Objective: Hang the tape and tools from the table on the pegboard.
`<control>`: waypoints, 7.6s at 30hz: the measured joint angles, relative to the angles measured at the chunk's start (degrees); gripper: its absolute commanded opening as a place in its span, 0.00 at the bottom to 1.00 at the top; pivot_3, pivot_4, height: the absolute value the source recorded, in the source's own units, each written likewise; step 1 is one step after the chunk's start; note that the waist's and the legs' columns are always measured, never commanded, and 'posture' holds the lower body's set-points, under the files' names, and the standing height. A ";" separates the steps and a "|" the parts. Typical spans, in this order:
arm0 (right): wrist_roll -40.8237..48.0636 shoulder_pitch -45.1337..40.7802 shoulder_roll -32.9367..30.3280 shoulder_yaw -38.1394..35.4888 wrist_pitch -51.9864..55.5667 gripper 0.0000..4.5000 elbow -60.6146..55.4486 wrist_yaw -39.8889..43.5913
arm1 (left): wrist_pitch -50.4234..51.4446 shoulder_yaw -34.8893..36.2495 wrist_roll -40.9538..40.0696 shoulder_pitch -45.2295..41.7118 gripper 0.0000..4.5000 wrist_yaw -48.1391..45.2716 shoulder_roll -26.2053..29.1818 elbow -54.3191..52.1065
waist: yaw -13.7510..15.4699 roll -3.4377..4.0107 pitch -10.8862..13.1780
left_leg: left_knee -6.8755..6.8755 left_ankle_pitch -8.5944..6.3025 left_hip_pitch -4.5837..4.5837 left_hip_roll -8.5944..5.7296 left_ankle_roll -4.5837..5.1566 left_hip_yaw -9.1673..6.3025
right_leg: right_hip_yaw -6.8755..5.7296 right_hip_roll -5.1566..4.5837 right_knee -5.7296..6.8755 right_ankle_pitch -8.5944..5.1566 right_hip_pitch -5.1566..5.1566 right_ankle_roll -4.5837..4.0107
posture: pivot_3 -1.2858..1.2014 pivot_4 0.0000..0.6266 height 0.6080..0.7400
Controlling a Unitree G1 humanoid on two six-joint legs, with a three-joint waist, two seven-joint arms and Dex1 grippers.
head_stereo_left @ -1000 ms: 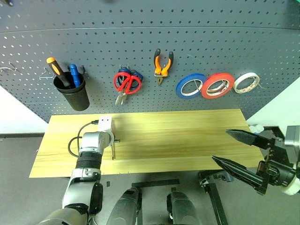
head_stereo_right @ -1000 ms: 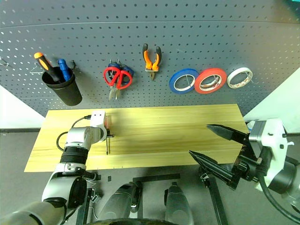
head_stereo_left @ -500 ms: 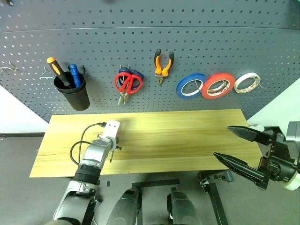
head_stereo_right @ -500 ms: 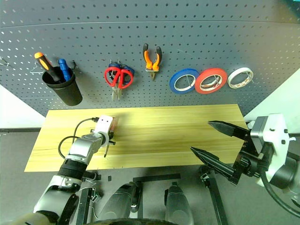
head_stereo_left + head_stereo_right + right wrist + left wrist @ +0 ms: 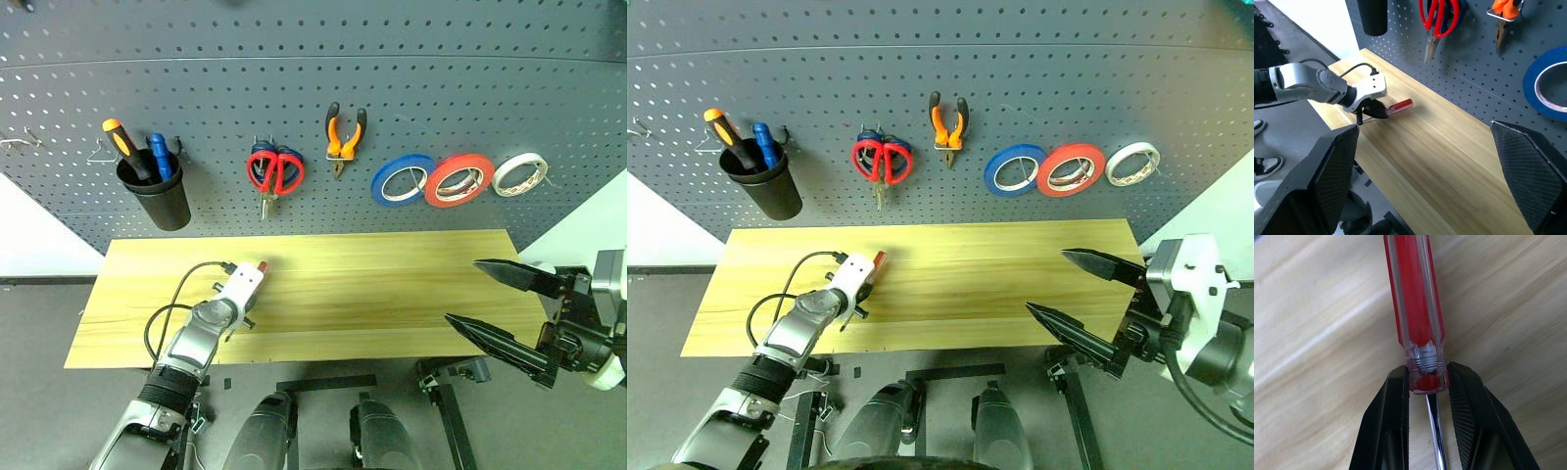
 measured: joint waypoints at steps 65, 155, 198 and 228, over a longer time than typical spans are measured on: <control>-11.21 -9.15 1.74 8.97 -0.10 1.00 6.80 6.36 | -37.04 23.11 -19.96 -19.52 0.18 -7.16 2.75 -18.51 | -0.02 0.73 -0.72 | 0.30 0.07 0.27 0.00 -0.06 -0.01 | -0.13 0.25 0.31 0.03 0.48 0.04 | 0.50 0.22 1.00; 11.41 -29.42 -3.16 1.49 1.10 1.00 14.08 -0.65 | -37.71 30.70 -17.49 -4.54 0.40 1.25 11.53 -3.96 | 0.14 0.58 -0.86 | 0.27 0.09 0.25 0.02 -0.10 -0.03 | -0.04 0.14 0.45 0.05 0.30 -0.01 | 0.51 0.23 1.00; 7.18 -28.67 -2.84 3.39 1.10 1.00 14.03 1.26 | -16.96 29.26 -32.08 -3.65 0.99 -13.45 15.77 -28.86 | 0.20 0.61 -1.12 | 0.22 0.10 0.24 0.03 -0.11 -0.01 | -0.02 0.15 0.39 0.04 0.33 -0.02 | 0.51 0.21 1.00; -24.10 -6.66 24.40 28.87 -8.37 1.00 0.03 -12.67 | -22.49 16.60 -24.71 14.11 0.99 -24.92 11.09 -24.00 | 0.34 1.14 -7.11 | -0.10 0.06 0.98 0.04 -0.13 0.03 | 0.19 0.19 0.10 0.02 0.72 -0.08 | 0.51 0.01 1.00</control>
